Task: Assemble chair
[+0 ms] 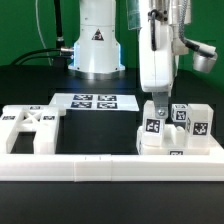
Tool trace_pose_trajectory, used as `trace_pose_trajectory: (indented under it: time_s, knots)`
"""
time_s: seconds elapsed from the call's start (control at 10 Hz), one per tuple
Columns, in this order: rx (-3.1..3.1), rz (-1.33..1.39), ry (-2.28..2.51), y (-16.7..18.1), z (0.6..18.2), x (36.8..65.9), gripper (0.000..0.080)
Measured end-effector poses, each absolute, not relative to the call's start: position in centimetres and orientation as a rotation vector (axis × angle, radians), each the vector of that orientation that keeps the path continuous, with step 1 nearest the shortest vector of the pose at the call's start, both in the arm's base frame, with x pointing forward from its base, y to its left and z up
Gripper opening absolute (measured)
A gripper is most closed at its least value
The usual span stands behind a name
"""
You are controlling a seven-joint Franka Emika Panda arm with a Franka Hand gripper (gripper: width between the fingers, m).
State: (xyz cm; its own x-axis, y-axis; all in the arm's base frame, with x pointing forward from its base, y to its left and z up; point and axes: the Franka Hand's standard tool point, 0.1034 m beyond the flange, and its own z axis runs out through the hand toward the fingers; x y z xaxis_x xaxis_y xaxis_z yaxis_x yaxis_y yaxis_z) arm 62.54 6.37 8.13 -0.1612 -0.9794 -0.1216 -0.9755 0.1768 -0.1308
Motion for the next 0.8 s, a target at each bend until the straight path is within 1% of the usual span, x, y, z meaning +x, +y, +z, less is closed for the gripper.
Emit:
trace_pose_trajectory:
  time_s: [0.1, 0.2, 0.3, 0.7, 0.8]
  knots:
    - [-1.984, -0.034, 2.205, 6.35, 8.29, 62.50, 0.0623]
    - [-2.098, -0.050, 2.095, 6.32, 8.53, 62.60, 0.0641]
    - [-2.222, -0.081, 1.955, 6.18, 8.79, 62.78, 0.0647]
    - [-2.501, -0.120, 1.607, 6.14, 8.63, 62.72, 0.0649]
    - [-2.651, -0.134, 1.377, 6.11, 8.57, 62.62, 0.0649]
